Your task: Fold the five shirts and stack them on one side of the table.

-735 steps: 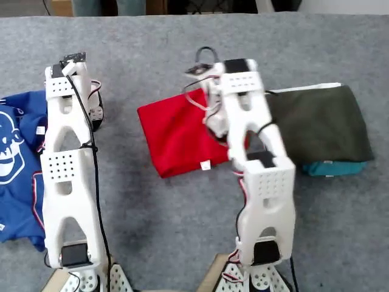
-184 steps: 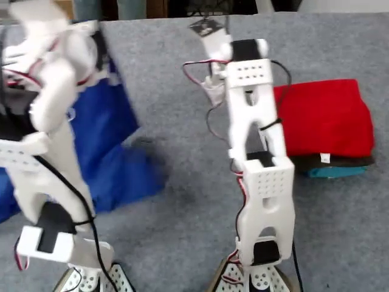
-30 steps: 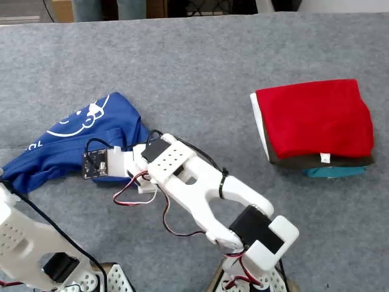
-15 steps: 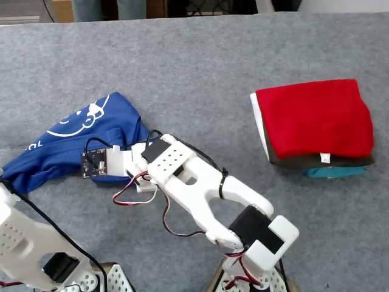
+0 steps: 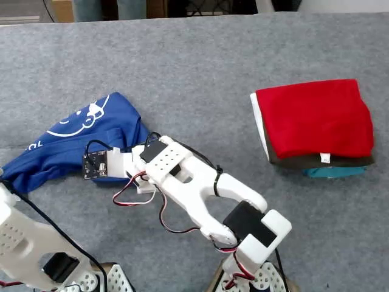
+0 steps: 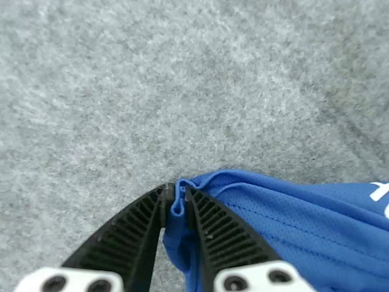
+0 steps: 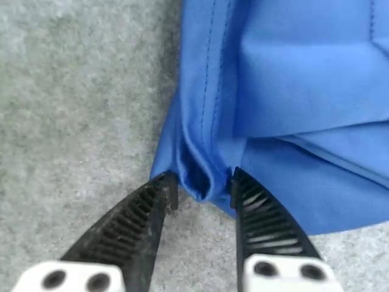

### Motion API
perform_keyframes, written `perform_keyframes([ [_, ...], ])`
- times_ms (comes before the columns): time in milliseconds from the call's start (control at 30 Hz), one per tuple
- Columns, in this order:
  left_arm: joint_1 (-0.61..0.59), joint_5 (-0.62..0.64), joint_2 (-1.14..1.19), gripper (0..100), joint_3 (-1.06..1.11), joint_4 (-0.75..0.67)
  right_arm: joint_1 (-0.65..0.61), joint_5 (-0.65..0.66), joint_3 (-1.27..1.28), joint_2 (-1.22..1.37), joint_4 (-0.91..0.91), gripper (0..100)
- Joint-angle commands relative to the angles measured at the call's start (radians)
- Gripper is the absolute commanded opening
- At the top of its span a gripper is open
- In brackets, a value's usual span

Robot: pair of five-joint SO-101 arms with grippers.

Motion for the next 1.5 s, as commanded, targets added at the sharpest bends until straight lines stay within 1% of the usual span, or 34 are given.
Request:
perform_keyframes([
  [0,-0.016,-0.009,-0.005,3,0.01,-0.012,0.015,0.008,-0.022,-0.002,-0.018,15.2],
  [333,-0.016,-0.009,-0.005,3,0.01,-0.012,0.015,0.008,-0.05,0.001,-0.035,14.8],
  [433,-0.016,-0.009,-0.005,3,0.01,-0.012,0.015,0.003,-0.051,0.001,-0.046,8.7],
  [500,-0.016,-0.009,-0.005,3,0.01,-0.011,0.015,0.002,-0.047,0.001,-0.083,3.8],
  [567,-0.016,-0.009,-0.005,3,0.01,-0.011,0.015,0.002,-0.035,0.001,-0.121,1.5],
  [767,-0.018,-0.009,-0.005,3,0.004,-0.011,0.018,0.002,-0.03,-0.007,-0.144,1.5],
  [900,-0.016,-0.009,-0.005,3,0.004,-0.012,0.051,0.002,-0.039,-0.033,-0.137,1.5],
  [1033,-0.016,-0.009,-0.005,3,-0.004,-0.012,0.061,-0.005,-0.062,-0.157,-0.021,1.4],
  [1133,-0.016,-0.009,-0.005,3,-0.004,-0.011,0.06,-0.043,-0.087,-0.266,0.066,1.4],
  [1233,-0.022,-0.009,-0.005,3,-0.004,-0.011,0.064,-0.048,-0.088,-0.371,0.153,1.4],
  [1467,-0.004,-0.003,-0.006,3,-0.013,-0.011,0.064,-0.048,-0.145,-0.693,0.468,1.4],
])
